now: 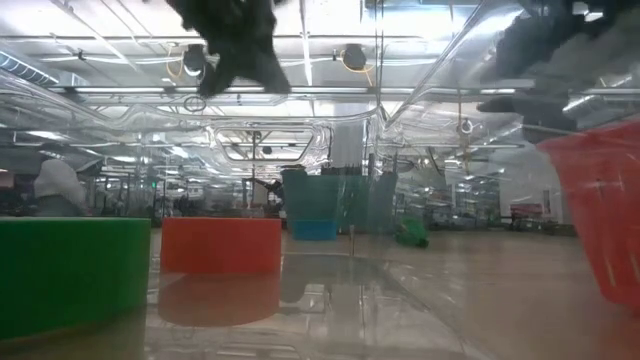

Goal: Pick and place Stapler, Stapler remover, tape
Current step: Put the green stapler into the green bin

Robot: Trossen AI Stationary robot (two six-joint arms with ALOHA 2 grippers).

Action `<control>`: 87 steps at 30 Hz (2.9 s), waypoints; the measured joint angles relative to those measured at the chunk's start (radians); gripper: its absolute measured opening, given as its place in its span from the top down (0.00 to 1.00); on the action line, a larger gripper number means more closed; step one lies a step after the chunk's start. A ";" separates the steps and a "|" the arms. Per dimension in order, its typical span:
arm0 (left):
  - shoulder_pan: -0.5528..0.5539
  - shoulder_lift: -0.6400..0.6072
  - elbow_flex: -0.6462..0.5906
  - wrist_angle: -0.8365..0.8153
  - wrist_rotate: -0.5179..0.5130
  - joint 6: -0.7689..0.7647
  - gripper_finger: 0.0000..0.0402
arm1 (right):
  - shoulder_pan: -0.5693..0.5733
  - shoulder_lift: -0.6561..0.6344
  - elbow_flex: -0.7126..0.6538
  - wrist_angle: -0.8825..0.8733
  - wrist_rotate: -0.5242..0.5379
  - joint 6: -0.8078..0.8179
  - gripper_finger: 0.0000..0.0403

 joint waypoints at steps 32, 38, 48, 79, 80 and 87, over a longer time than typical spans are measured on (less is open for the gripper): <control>0.108 0.144 0.057 -0.170 0.040 0.060 0.63 | -0.023 0.000 0.000 0.140 0.036 -0.020 0.68; 0.066 0.144 0.057 -0.170 0.023 0.044 0.65 | 0.009 0.000 0.000 0.131 -0.143 -0.051 0.68; 0.023 0.144 0.057 -0.170 -0.026 0.014 0.65 | 0.228 0.012 0.180 -0.343 -0.136 0.002 0.78; -0.019 0.144 0.056 -0.170 -0.083 0.030 0.65 | -0.239 0.597 0.373 -0.339 -0.244 -0.208 0.33; -0.019 0.144 0.056 -0.170 -0.083 0.048 0.65 | -0.239 0.620 0.382 -0.340 -0.244 -0.209 0.32; -0.004 0.144 0.056 -0.180 -0.035 0.167 0.65 | -0.244 0.755 0.511 -0.339 -0.208 -0.215 0.32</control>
